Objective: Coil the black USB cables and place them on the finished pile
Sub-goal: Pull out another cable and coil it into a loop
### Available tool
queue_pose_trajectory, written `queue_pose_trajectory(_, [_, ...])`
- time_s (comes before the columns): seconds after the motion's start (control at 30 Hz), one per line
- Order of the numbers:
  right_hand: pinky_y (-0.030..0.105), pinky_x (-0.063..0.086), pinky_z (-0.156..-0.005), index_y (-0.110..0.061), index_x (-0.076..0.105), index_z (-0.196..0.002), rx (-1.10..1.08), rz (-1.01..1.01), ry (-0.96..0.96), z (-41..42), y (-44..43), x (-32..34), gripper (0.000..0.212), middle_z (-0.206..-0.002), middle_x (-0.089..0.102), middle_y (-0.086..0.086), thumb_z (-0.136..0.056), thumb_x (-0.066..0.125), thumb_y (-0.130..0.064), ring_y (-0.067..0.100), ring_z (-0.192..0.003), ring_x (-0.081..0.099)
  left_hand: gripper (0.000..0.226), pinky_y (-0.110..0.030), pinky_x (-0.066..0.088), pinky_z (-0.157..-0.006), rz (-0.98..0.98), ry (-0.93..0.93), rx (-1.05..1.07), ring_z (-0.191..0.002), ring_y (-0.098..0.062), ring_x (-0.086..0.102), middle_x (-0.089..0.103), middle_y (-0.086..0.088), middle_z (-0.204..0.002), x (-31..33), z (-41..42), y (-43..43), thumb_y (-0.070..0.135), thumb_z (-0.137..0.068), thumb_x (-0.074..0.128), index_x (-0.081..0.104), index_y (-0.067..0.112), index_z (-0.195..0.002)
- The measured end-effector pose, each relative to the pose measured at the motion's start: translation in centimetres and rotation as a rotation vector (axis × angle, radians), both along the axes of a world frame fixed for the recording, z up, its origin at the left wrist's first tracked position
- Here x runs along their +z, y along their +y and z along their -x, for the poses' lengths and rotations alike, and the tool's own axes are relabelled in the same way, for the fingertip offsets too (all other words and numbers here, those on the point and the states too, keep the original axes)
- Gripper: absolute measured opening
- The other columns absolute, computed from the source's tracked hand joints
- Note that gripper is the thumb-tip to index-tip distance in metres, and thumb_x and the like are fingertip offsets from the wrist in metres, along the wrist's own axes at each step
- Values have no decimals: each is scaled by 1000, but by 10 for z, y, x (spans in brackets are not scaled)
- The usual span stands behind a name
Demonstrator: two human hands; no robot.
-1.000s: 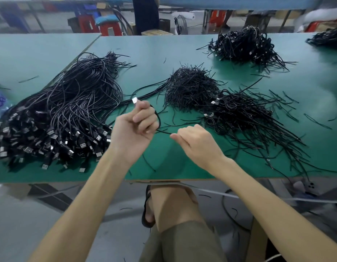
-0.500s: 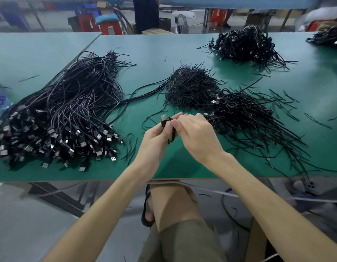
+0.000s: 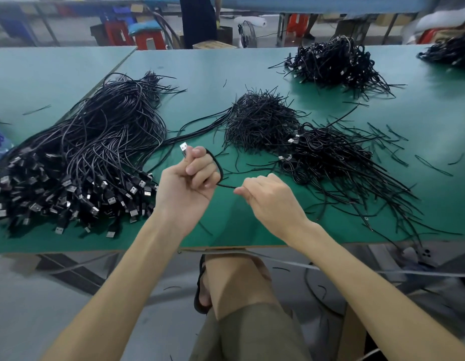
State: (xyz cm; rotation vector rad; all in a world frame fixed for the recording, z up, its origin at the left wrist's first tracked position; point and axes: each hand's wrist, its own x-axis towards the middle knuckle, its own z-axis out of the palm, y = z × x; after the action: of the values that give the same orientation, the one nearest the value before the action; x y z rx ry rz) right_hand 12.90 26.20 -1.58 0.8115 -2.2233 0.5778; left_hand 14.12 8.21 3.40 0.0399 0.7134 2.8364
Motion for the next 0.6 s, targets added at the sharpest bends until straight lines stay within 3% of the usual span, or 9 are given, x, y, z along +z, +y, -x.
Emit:
queue_pose_trajectory(0.1, [38,47,-56,-4,56,-68,-27,-10,-3,2,5,-3,40,-55,49,5,-101,51,-27,20,-53,34,37,-20,28,-53,175,70,-1,-48,-6,25,32,11,-60,-2,-1,1,27,-109,37,54,17,-77])
queue_pose_trajectory(0.27, [40,47,-62,-7,59,-74,-60,-125,-100,-4,0,-6,41,-62,56,4,-104,43,-29,25,-56,47,35,-19,33,-54,177,37,76,-51,-7,27,31,9,-61,-13,4,0,29,-110,38,51,17,-80])
queue_pose_trajectory(0.43, [37,40,-90,-8,61,-120,-112,-160,-324,-6,-7,0,25,-110,67,4,-106,50,-25,26,-101,60,31,-20,40,-59,137,-3,130,-49,-9,30,34,7,-61,-27,5,9,26,-109,38,50,16,-82])
queue_pose_trajectory(0.6, [40,33,-101,-11,42,-146,9,-23,-527,-13,-20,12,48,-130,56,4,-100,55,-15,22,-120,51,32,-24,49,-77,154,0,109,-54,-10,39,41,6,-62,-34,6,23,11,-111,30,48,15,-85])
